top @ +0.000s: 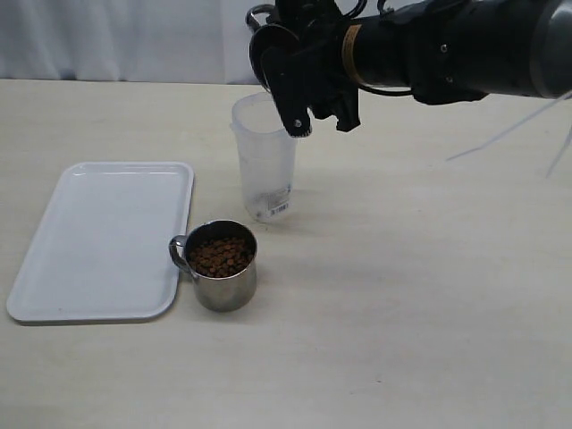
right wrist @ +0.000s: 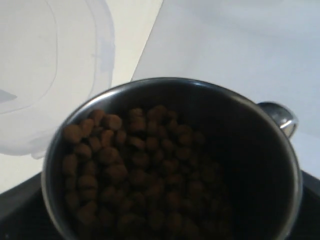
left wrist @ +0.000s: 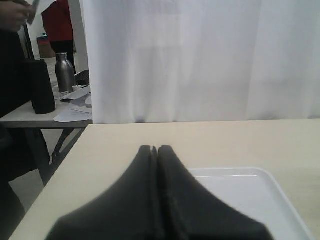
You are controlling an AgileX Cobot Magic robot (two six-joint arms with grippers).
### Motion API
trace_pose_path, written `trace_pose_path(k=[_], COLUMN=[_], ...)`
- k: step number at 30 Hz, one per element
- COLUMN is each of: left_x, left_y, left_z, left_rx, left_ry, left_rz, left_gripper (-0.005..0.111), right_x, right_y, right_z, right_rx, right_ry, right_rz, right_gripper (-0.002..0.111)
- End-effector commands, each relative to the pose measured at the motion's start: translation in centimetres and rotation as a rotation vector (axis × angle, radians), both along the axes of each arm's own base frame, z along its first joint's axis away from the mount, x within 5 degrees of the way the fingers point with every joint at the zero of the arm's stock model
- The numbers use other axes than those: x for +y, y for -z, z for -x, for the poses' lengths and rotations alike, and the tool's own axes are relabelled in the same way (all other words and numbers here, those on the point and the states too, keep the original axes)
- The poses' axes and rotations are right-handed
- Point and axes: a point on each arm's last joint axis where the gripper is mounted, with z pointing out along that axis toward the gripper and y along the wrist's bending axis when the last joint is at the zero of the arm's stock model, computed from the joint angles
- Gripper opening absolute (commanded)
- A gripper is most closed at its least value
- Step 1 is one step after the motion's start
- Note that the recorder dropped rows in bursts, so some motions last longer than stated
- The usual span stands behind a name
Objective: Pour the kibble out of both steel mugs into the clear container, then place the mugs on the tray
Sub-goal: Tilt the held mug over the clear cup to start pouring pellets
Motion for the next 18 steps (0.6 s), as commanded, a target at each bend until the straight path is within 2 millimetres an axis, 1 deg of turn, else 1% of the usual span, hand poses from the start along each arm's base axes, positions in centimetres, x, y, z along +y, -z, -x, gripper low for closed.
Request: trace_pose_path(k=[1, 18], left_x=[-0.01, -0.01], left_y=[0.05, 0.03], left_z=[0.0, 0.0], left_rx=[-0.004, -0.006], left_ry=[0.002, 0.002], left_rz=[0.004, 0.004], left_gripper=[0.0, 0.0], right_x=[0.17, 0.29], right_y=[-0.49, -0.63], right_z=[-0.06, -0.09], right_rx=[-0.028, -0.071], right_ry=[-0.023, -0.062], right_rz=[0.014, 0.061], right_gripper=[0.005, 0.005])
